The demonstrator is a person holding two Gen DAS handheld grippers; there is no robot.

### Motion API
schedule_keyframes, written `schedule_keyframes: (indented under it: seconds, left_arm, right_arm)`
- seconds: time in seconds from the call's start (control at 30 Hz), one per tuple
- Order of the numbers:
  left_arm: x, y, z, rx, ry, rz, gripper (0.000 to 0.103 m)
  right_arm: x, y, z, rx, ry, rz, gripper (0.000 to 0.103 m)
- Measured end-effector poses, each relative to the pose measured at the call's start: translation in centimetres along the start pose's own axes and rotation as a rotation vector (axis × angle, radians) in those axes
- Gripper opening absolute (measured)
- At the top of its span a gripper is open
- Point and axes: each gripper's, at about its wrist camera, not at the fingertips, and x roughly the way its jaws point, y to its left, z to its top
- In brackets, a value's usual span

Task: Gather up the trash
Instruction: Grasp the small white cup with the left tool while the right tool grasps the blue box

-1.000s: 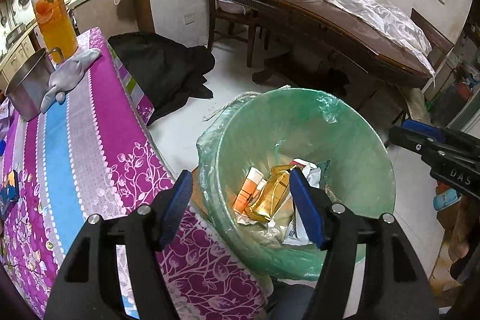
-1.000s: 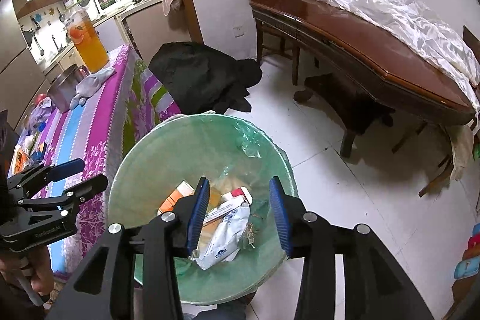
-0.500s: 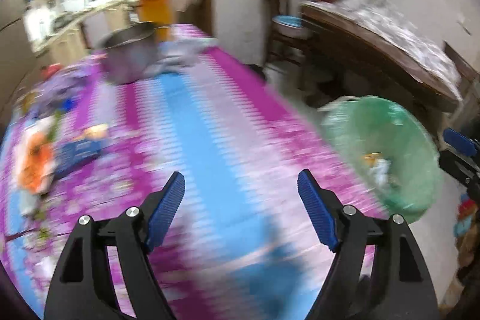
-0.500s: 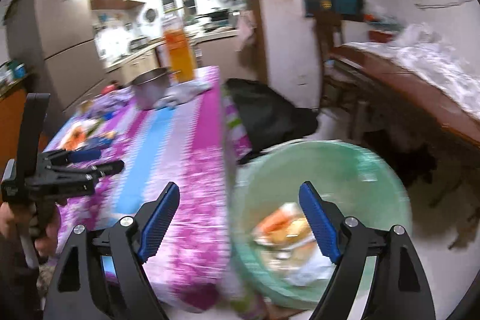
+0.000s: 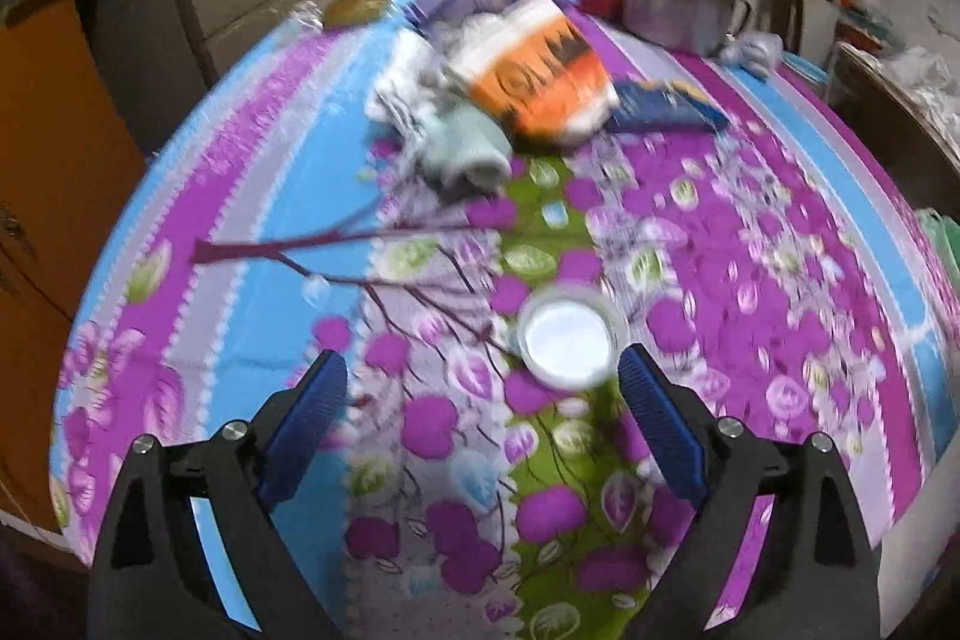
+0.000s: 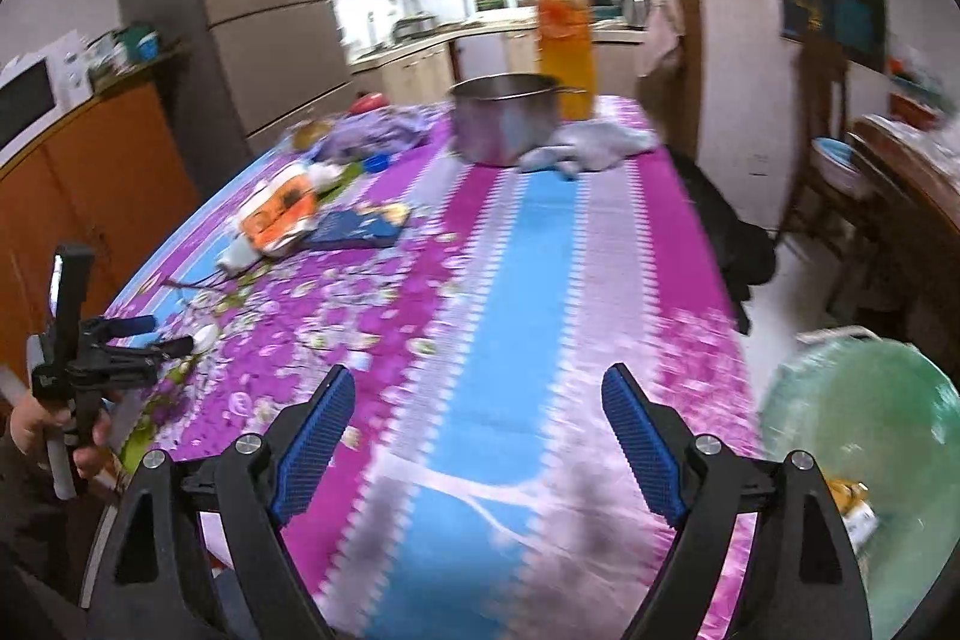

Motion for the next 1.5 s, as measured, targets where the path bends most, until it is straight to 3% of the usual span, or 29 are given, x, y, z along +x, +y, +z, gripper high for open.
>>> schedule_keyframes:
  seconds: [0.2, 0.3, 0.4, 0.47, 0.5, 0.67, 0.93, 1.07, 1.2, 1.37, 1.5]
  left_arm:
    - [1.4, -0.3, 0.4, 0.011, 0.009, -0.006, 0.088]
    - [1.3, 0.1, 0.3, 0.001, -0.001, -0.036, 0.080]
    - [1.1, 0.3, -0.1, -0.006, -0.011, -0.036, 0.062]
    - [1.1, 0.7, 0.3, -0.019, -0.010, -0.042, 0.040]
    - [1.1, 0.9, 0.4, -0.027, -0.009, -0.050, 0.037]
    - [1.3, 1.5, 0.7, -0.032, -0.005, -0.096, 0.037]
    - [1.6, 2.1, 1.2, 0.005, 0.012, -0.156, 0.038]
    - [1.7, 2.4, 1.3, 0.004, 0.022, -0.191, 0.038]
    - [1.8, 2.7, 1.2, 0.007, 0.032, -0.218, 0.038]
    - [1.9, 2.5, 1.1, 0.031, 0.031, -0.211, 0.038]
    - [1.8, 2.5, 1.1, 0.042, 0.025, -0.215, 0.038]
  right_arm:
    - [3.6, 4.3, 2.1, -0.066, 0.034, 0.062, 0.084]
    - [5.1, 5.7, 2.9, -0.088, 0.048, 0.094, 0.084]
    - [7.2, 7.6, 4.1, -0.119, 0.063, 0.150, 0.084]
    - [8.8, 8.8, 5.0, -0.129, 0.073, 0.188, 0.084]
    - [9.7, 9.5, 5.5, -0.137, 0.079, 0.208, 0.084]
    - [14.1, 12.9, 7.3, -0.253, 0.102, 0.264, 0.083]
    - [20.1, 13.7, 11.3, -0.706, 0.241, 0.178, 0.083]
    - [23.3, 14.5, 13.9, -0.885, 0.371, 0.216, 0.086]
    - [26.5, 15.7, 13.9, -1.014, 0.514, 0.259, 0.086]
    - [28.1, 16.5, 14.1, -1.075, 0.597, 0.330, 0.086]
    - [29.0, 15.8, 14.9, -1.018, 0.650, 0.386, 0.084]
